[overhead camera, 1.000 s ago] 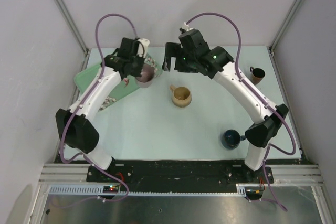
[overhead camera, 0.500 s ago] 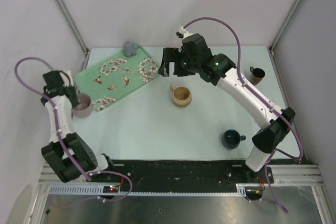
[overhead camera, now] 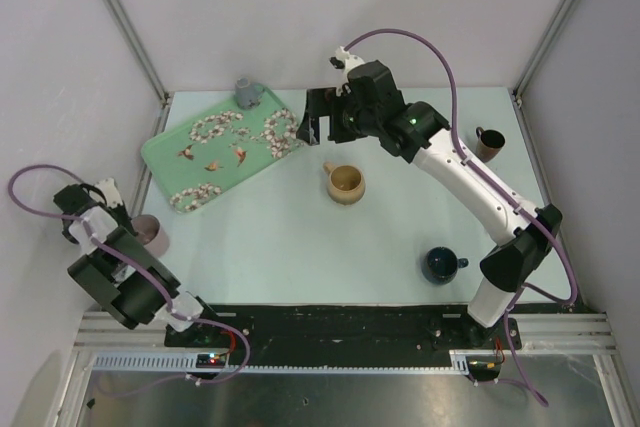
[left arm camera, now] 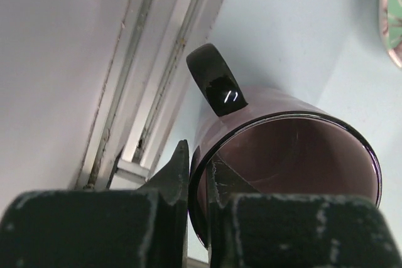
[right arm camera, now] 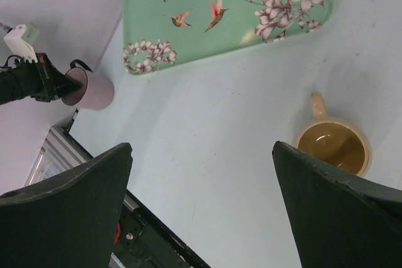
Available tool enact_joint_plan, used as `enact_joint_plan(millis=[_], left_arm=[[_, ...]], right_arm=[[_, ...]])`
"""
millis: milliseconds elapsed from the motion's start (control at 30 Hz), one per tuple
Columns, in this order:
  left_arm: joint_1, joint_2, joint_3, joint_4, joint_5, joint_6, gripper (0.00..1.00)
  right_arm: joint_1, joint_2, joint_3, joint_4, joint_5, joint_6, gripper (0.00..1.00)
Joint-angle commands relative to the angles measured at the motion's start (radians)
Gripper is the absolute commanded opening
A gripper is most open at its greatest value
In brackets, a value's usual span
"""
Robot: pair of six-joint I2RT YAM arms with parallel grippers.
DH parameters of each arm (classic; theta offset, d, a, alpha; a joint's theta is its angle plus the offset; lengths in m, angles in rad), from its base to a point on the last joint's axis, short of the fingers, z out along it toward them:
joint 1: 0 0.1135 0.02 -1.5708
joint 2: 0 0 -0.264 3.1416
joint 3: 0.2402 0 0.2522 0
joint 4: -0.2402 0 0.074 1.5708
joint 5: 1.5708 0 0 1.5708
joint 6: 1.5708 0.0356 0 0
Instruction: Turn the mug right side up
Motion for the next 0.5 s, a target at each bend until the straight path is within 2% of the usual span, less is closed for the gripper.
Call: enact_joint_plan(millis=[0,100,167,233,467], left_arm=[[0.028,0.052,0.023,0.107,0.106,0.06,0.06],[0.029,0.061,0.008,0.114,0.111,0.08,0.39],[0.029,0.051,0.001,0.116,0.095,0.094,0.57],[0.03,0.025,0.0,0.117,0.073,0.115,0.65],[0.029,-0.133,0.03,0.079,0.03,0.184,0.78]], right_arm=[[0.009,0.004,0.052,0.025,-0.006,-0.028,1.0],[0.01,0.002,0.05,0.021,-0.003,-0.026,1.0],[0.01,0.002,0.052,0.016,0.0,-0.027,0.99],[0.009,0.004,0.055,0.013,0.003,-0.029,0.99],[0.01,0.001,0.061,0.003,0.011,-0.046,0.99]])
